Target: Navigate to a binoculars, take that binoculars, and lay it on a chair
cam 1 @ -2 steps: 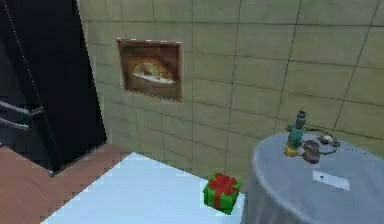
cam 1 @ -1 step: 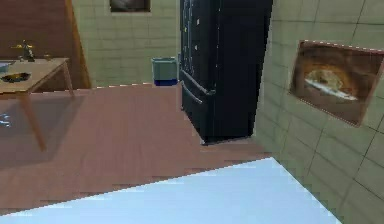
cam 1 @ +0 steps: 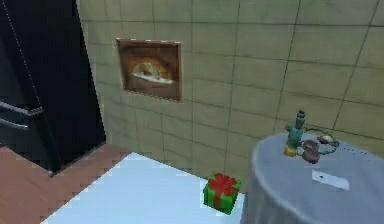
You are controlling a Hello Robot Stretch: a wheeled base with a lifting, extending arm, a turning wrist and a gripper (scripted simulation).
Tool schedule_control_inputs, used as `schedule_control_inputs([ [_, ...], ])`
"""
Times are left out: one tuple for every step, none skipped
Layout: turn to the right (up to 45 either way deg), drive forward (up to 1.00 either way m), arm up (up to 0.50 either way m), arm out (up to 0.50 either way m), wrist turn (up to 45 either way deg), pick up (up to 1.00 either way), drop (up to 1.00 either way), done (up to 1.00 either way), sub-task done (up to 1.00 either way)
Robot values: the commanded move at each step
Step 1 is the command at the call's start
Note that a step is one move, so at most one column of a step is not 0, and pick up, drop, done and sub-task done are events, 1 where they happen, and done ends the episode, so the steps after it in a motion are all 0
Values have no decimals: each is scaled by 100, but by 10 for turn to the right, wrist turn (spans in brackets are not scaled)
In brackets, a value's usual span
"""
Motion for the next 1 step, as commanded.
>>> schedule_control_inputs([
  [330, 0, 0, 0, 0, 0, 0, 0, 0],
])
